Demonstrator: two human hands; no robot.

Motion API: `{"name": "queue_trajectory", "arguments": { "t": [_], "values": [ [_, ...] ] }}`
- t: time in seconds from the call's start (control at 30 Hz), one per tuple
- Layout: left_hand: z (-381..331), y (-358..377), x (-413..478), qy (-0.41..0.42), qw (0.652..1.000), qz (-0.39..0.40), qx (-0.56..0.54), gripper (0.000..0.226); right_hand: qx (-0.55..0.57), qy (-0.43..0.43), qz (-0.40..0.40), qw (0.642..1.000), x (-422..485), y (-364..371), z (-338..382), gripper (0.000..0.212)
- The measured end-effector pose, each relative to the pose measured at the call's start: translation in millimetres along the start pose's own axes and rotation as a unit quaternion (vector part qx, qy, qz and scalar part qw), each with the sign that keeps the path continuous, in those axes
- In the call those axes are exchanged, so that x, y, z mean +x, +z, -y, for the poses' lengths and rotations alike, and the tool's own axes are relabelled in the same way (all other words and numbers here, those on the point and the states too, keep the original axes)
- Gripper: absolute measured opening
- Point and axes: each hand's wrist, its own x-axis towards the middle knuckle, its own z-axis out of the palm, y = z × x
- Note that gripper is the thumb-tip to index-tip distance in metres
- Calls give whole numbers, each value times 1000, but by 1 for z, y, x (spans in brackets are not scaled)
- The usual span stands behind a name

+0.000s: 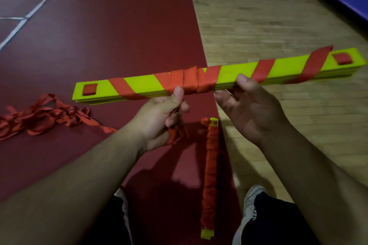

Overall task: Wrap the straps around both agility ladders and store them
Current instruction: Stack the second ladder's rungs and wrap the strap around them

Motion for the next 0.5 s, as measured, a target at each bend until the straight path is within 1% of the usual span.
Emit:
{"name": "queue_trajectory", "arguments": {
  "t": [0.03, 0.1, 0.17, 0.23, 0.4, 0.5],
  "values": [
    [-1, -1, -1, -2, 1000, 4, -8, 43, -8, 5, 33, 999, -1, 0, -1, 27],
    [-3, -1, -3, -2, 1000, 13, 2, 43, -27, 5, 55, 998, -3, 2, -4, 23],
    [-4, -1, -5, 6, 999, 16, 35, 44, -43, -2, 48, 998, -4, 4, -5, 20],
    [-6, 2, -6, 21, 998, 11, 58, 45, -55, -10, 41, 998, -5, 5, -6, 22],
    [-5, 5, -5, 50, 996, 9, 72, 45, -78, -2, 22, 997, -6, 6, -5, 21],
    [-3, 4, -3, 51, 996, 3, 79, 46, -83, -1, 18, 996, -6, 4, -6, 22]
  ]
}}
